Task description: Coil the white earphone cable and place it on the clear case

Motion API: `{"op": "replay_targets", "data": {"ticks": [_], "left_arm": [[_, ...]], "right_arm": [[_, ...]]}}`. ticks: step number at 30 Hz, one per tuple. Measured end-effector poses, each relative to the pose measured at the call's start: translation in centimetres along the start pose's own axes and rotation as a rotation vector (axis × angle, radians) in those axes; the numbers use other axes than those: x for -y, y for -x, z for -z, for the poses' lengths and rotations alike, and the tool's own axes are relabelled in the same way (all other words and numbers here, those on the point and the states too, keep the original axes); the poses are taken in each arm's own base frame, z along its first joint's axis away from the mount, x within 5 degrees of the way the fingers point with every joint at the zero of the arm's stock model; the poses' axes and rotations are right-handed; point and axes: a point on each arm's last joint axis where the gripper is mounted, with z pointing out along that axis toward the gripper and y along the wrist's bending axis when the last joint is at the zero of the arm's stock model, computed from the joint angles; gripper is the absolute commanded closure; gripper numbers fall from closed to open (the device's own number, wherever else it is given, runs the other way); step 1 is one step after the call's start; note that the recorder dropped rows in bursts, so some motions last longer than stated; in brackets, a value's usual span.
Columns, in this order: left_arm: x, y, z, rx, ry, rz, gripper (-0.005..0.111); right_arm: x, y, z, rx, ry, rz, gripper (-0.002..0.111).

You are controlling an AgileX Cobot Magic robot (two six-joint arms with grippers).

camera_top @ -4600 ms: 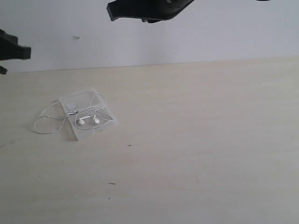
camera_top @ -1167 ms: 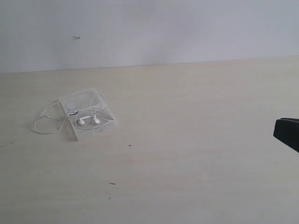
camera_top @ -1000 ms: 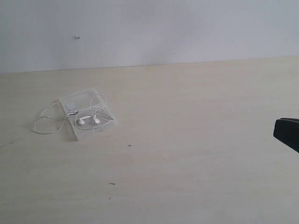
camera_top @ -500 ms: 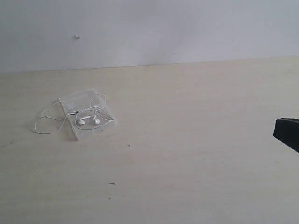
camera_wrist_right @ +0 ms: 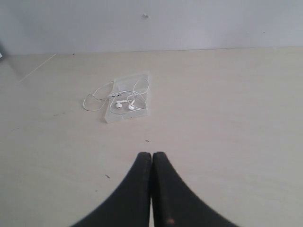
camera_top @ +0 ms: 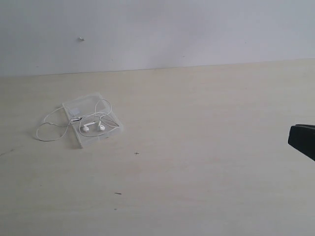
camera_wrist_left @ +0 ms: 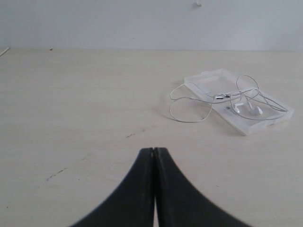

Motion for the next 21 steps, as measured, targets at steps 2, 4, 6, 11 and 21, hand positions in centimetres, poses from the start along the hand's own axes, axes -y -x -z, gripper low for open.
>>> {"op": "replay_targets", "data": {"ticks": [2,4,6,11,21], "left_arm": [[0.0,0.0,0.0,0.000,0.000,0.000,0.107],[0.0,0.0,0.0,0.000,0.000,0.000,0.107],[0.0,0.0,0.0,0.000,0.000,0.000,0.107],[0.0,0.0,0.0,-0.002,0.000,0.000,0.107],[0.0,-0.1,0.0,-0.006,0.001,0.000,0.107]], "right_arm": [[0.0,0.1,0.2,0.012,-0.001,-0.002,0.107],[0.4,0.4,0.9,0.064,-0.032,0.023,0.107],[1.1,0.6,2.2,0.159,-0.090,0.066,0.107],[2.3,-0.5,4.2,0.434,-0.217,0.184,0.107],[3.6,-4.5,3.6,0.669,-0.288,0.215,0.107]]}}
